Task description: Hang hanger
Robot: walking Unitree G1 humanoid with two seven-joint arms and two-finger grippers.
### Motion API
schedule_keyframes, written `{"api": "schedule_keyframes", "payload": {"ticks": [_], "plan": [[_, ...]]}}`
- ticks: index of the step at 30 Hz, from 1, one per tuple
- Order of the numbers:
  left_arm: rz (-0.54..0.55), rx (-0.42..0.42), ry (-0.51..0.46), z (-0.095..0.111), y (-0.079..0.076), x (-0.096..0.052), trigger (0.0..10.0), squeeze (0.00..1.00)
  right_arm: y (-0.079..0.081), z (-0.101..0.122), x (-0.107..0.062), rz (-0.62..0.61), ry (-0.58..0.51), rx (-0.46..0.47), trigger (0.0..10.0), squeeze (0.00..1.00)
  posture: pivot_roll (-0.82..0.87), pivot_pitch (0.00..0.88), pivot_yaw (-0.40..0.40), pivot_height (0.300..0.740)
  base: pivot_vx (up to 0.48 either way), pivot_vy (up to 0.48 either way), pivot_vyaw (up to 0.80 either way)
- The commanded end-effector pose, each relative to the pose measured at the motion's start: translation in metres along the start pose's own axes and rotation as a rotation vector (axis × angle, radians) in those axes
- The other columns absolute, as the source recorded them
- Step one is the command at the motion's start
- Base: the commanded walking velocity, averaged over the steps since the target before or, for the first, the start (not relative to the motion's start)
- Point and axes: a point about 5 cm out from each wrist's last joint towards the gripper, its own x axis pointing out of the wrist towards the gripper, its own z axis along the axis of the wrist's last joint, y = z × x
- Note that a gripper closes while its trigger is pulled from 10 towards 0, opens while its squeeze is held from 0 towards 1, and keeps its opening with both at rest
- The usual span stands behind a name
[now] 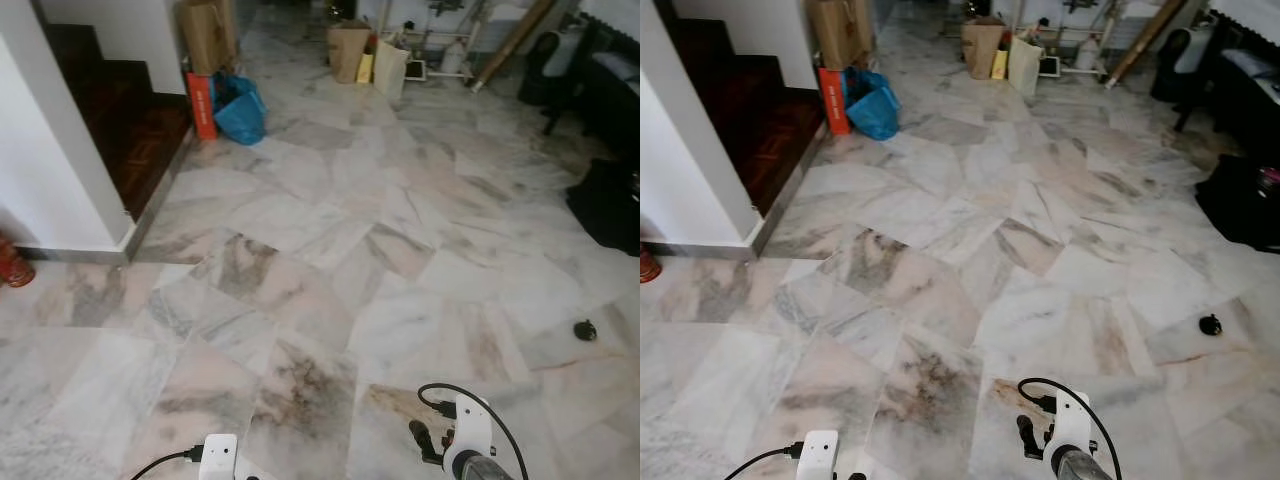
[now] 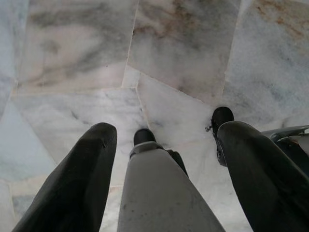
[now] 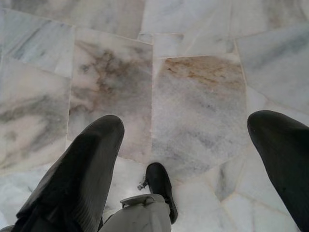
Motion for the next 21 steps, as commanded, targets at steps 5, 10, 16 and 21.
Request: {"api": "schedule_keyframes", "payload": {"ticks": [5,10,16,21], "plan": [[-0.009,0.082,0.021,-0.0061,-0.0017,-0.001,10.0,0.0,0.0021,-0.0005,0.0002,0.006,-0.003,0.019,10.0,0.0,-0.01,0.0,-0.017,0.74,0.0,0.0,-0.79],[-0.001,0.089,0.019,-0.0054,0.0015,-0.001,10.0,0.0,0.0045,-0.0033,0.0001,0.007,0.002,0.02,10.0,0.0,-0.02,0.0,-0.005,0.74,0.0,0.0,-0.79],[0.002,0.103,0.017,-0.0058,0.0038,-0.0012,10.0,0.0,0.0061,-0.0048,0.0001,0.004,0.004,0.029,10.0,0.0,-0.03,0.0,0.003,0.74,0.0,0.0,-0.79],[0.009,0.159,0.009,-0.0054,0.0062,-0.0014,10.0,0.0,0.0072,-0.0064,0.0,0.001,0.008,0.032,10.0,0.0,-0.03,0.0,0.007,0.74,0.0,-0.192,-0.79]]}}
